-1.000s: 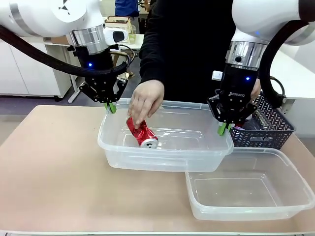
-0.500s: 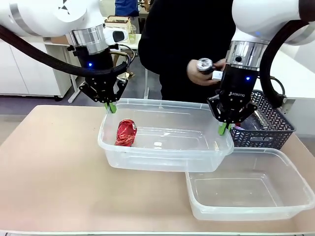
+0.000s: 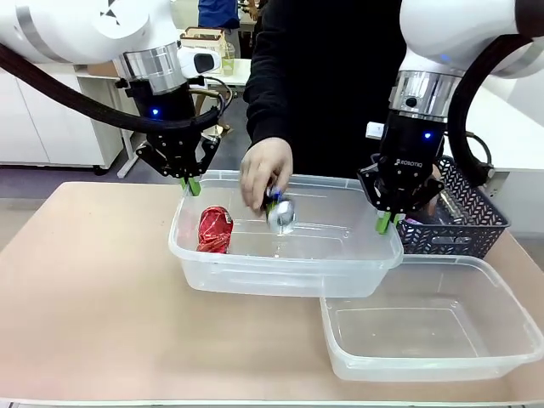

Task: Sort the waste into each basket.
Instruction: Offer the picked Organizing box to the human.

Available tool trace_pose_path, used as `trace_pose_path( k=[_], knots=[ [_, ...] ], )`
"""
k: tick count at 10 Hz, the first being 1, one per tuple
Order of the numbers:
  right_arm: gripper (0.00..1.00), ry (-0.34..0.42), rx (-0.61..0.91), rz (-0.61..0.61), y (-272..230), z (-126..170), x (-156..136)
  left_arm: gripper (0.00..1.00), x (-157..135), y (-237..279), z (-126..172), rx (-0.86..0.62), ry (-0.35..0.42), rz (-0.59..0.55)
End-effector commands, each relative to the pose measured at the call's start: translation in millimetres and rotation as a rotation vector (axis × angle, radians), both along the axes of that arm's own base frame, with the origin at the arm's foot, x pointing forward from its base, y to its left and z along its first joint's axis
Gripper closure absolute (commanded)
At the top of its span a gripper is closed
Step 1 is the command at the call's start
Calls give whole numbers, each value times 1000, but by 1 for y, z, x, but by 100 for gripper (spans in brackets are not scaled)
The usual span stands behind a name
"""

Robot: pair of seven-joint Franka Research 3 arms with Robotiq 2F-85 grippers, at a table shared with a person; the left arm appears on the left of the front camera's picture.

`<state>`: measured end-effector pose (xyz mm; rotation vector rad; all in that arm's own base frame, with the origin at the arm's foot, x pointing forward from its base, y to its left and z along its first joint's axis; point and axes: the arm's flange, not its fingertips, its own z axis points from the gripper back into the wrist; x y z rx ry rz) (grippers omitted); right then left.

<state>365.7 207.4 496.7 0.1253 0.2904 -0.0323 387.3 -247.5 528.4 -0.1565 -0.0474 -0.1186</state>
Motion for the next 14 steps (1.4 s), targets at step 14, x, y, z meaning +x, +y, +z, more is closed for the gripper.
trace_pose_path(
  k=[14],
  knots=[
    [92, 5, -3, 4, 0, 5, 0, 92, -3, 2, 5, -7, -5, 7]
  ],
)
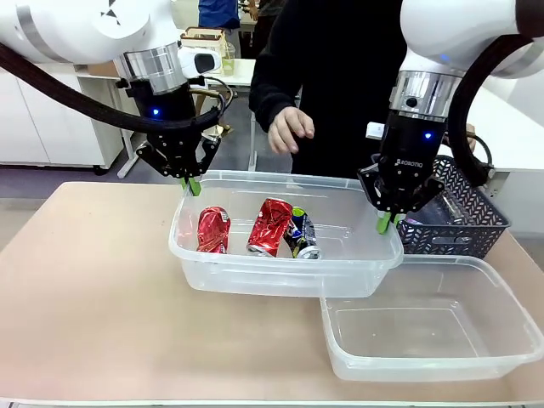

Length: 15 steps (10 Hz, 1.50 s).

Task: Sort the waste into each basket.
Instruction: Offer the picked Organizing box to the human.

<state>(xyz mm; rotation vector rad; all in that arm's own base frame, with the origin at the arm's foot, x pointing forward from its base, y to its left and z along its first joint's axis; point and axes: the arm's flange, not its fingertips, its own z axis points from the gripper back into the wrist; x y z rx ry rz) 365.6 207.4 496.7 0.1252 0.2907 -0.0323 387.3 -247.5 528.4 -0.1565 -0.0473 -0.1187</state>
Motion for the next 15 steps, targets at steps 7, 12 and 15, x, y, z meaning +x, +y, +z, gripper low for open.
trace_pose_path(
  k=[7, 12, 15],
  knots=[
    [92, 4, -3, 4, 0, 5, 0, 92, -3, 2, 5, -7, -5, 7],
    [92, 4, -3, 4, 0, 5, 0, 92, -3, 2, 5, -7, -5, 7],
    [92, -51, 30, 77, 38, 28, 56, 92, 52, -17, 35, 54, -90, 6]
  ],
)
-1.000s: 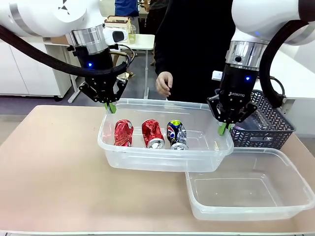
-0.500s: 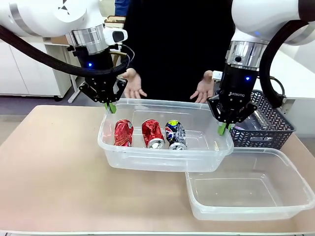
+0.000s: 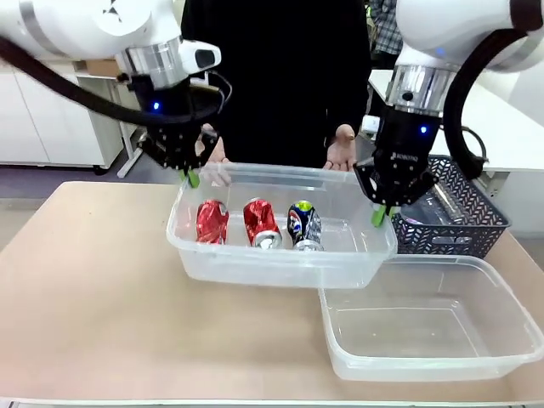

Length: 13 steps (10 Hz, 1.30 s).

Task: Sort the waste into each basket.
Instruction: Offer the picked Organizing box to the human.

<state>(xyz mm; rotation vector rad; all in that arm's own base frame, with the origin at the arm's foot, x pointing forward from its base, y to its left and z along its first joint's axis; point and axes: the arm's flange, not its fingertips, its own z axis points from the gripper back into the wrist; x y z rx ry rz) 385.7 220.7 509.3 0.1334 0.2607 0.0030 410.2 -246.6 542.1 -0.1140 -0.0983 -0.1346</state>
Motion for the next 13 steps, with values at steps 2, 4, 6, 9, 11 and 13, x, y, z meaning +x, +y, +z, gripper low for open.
trace_pose_path(
  k=[2, 4, 6, 9, 11, 13],
  knots=[
    [92, 7, -42, 110, 60, 17, 74, 92, 74, -30, 34, -51, -58, 30],
    [92, 22, -1, 132, 67, 9, 99, 92, 100, -35, 16, -101, -21, 34],
    [92, 4, 33, 89, 60, 1, 113, 92, 110, -31, -5, -124, 11, 72],
    [92, 17, 97, 41, 49, -15, 121, 92, 124, 5, -15, -26, 17, 51],
    [92, 43, -23, 40, 21, -12, 122, 92, 124, 5, -15, -26, 17, 51],
    [92, 43, -23, 40, 21, -12, 122, 92, 124, 5, -15, -26, 17, 51]
  ],
)
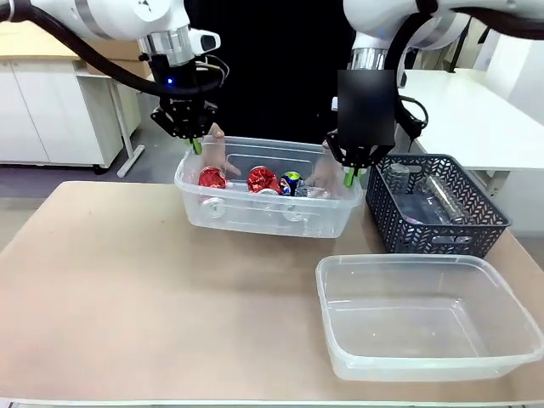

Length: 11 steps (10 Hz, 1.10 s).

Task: Sort the waste into each basket.
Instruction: Release the Organizing box you were holding.

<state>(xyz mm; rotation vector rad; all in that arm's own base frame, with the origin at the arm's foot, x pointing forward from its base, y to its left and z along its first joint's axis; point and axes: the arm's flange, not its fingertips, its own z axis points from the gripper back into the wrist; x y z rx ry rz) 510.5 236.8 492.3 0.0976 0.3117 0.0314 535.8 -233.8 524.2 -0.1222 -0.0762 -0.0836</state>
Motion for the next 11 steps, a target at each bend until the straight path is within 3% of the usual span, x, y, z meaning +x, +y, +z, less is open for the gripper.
trace_pose_path(
  k=[1, 5, 6, 7, 8, 9, 10, 11],
  knots=[
    [92, -5, 8, 4, 5, 5, -3, 92, -1, -8, 3, -17, -9, 2],
    [92, -5, 8, 4, 5, 5, -3, 92, -1, -8, 3, -17, -9, 2],
    [51, -1, -1, -2, -1, 1, 0, 33, 0, -1, 0, 0, 0, -2],
    [35, -66, 57, -35, -17, 8, -10, 33, -2, -4, 4, -8, -4, -10],
    [0, -135, 130, -48, -28, 18, -18, 0, -6, -3, 9, -5, -24, -7],
    [0, -219, 194, -62, -39, 27, -23, 29, -14, 4, 15, -20, -31, -9],
    [0, -262, 286, -58, -51, 35, -27, 0, -26, 16, 22, -50, -50, -5],
    [11, -326, 387, -63, -64, 41, -30, 0, -42, 29, 30, -79, -79, 17]
  ],
)
